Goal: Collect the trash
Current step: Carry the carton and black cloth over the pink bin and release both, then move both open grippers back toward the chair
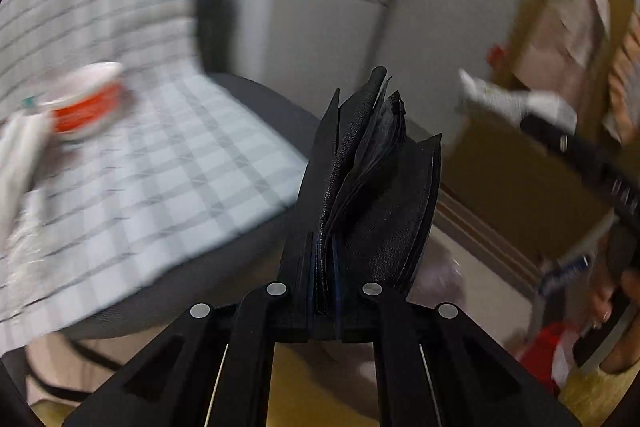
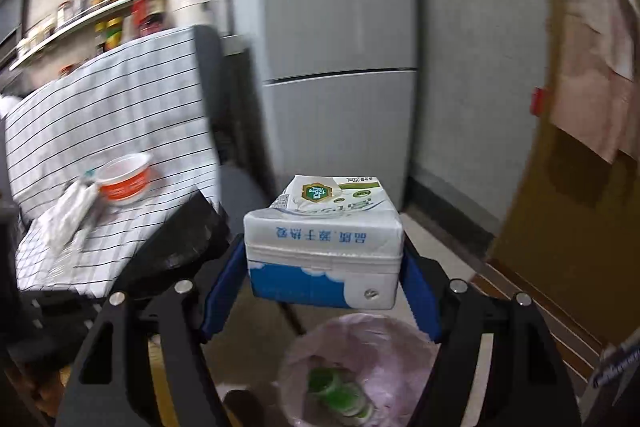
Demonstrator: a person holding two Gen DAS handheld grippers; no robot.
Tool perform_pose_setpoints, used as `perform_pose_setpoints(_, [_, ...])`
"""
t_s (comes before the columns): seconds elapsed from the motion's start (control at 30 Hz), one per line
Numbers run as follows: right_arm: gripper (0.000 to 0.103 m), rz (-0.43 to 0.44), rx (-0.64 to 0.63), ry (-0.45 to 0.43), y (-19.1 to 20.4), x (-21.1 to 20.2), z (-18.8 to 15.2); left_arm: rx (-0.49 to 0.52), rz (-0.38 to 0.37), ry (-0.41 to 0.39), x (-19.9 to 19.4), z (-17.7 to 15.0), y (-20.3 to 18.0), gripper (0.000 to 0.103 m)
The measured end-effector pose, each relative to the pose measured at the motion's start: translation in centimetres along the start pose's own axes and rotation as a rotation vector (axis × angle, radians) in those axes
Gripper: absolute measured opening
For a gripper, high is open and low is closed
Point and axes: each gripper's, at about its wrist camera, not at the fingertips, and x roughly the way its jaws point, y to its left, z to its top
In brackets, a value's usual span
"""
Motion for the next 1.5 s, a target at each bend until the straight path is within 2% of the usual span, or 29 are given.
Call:
perform_pose_setpoints(0.13, [0.071,-0.037,0.046,0.016,-3.2,0.2,-0.7,0.074,-0.074,0.062,3.7,0.2,-4.3,0.008])
perform_pose_setpoints(0.2, [0.071,-0.049,0.063,0.021,-4.2,0.3,-1.1,0.112,-0.088,0.082,5.3,0.1,-6.1,0.014])
perform_pose_setpoints(0.23, [0.071,-0.058,0.072,0.023,-4.8,0.3,-1.3,0.125,-0.095,0.094,6.2,0.1,-6.9,0.019])
perform_pose_setpoints(0.3, [0.071,-0.07,0.081,0.031,-5.6,0.2,-1.7,0.143,-0.09,0.112,7.5,0.1,-7.6,0.049])
perform_pose_setpoints(0.37, [0.071,-0.076,0.09,0.054,-6.2,0.5,-2.3,0.148,-0.092,0.107,7.7,-0.1,-7.8,0.056])
perform_pose_setpoints(0.47, [0.071,-0.08,0.101,0.089,-6.8,1.1,-3.5,0.139,-0.084,0.095,7.0,-0.2,-6.9,0.056])
perform_pose_setpoints(0.63, [0.073,-0.08,0.124,0.198,-6.3,3.5,-5.3,0.076,-0.035,0.045,5.0,0.4,-4.0,0.056])
perform_pose_setpoints(0.7, [0.08,-0.112,0.125,0.245,-6.0,4.5,-5.9,0.054,-0.012,0.027,4.1,0.5,-2.9,0.056])
perform_pose_setpoints(0.87, [0.081,-0.153,0.1,0.234,-4.6,4.5,-5.3,-0.004,0.053,-0.024,1.4,0.6,0.2,0.057])
perform_pose_setpoints(1.0, [0.081,-0.12,0.074,0.2,-2.9,4.0,-4.0,-0.036,0.11,-0.05,-0.6,0.2,2.1,0.057])
perform_pose_setpoints(1.17, [0.081,-0.029,0.021,0.158,1.0,3.5,-2.4,-0.082,0.165,-0.054,-2.5,-1.0,4.5,0.06])
perform_pose_setpoints(1.5, [0.081,0.288,-0.141,0.14,12.6,3.5,-0.2,-0.267,0.359,-0.054,-8.6,-5.0,12.8,0.068])
